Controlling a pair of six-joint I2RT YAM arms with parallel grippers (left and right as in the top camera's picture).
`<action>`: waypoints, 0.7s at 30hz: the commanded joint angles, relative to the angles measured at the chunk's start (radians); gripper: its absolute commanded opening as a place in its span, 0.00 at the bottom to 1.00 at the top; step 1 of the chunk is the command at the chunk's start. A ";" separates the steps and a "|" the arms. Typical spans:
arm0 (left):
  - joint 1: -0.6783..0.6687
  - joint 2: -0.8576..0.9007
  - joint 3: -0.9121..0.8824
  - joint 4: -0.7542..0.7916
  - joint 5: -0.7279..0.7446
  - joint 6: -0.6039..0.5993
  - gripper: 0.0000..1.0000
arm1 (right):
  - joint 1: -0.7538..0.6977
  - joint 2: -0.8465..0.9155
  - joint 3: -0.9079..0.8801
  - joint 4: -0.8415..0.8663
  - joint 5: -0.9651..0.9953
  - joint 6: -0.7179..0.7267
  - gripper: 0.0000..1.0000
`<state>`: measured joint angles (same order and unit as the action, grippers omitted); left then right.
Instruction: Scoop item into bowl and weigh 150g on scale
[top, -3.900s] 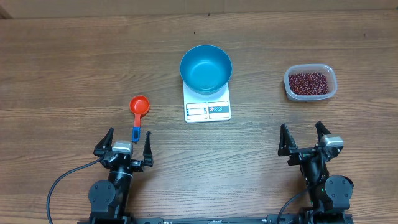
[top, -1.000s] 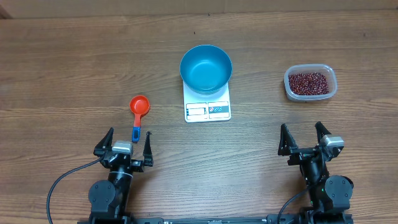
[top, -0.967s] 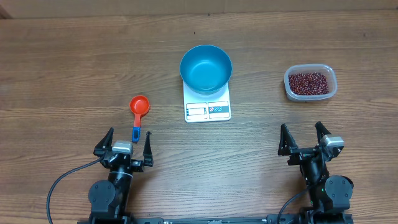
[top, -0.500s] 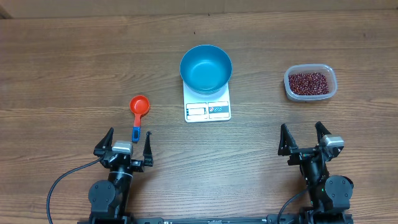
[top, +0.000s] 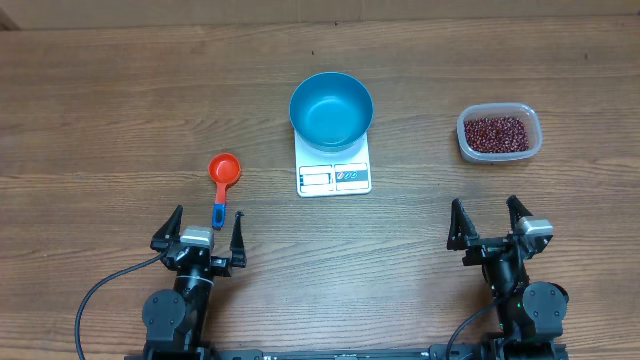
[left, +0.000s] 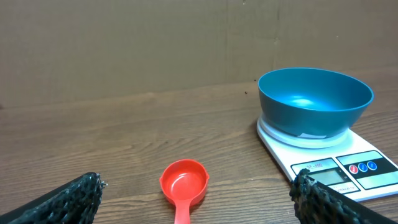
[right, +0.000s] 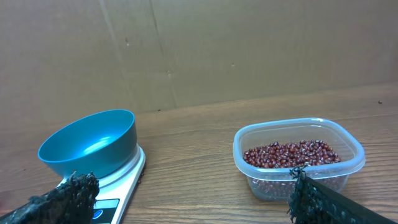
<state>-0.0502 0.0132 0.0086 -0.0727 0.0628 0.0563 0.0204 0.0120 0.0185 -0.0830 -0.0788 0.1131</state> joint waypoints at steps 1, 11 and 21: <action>0.006 -0.007 -0.004 -0.001 -0.043 0.019 1.00 | 0.006 -0.003 -0.010 0.006 -0.004 0.011 1.00; 0.006 -0.007 -0.004 0.005 -0.047 0.019 1.00 | 0.006 -0.003 -0.010 0.006 -0.004 0.011 1.00; 0.006 -0.007 0.062 -0.015 -0.044 0.018 1.00 | 0.006 -0.003 -0.010 0.006 -0.004 0.011 1.00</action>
<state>-0.0502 0.0132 0.0116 -0.0715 0.0254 0.0593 0.0204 0.0120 0.0185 -0.0826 -0.0788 0.1127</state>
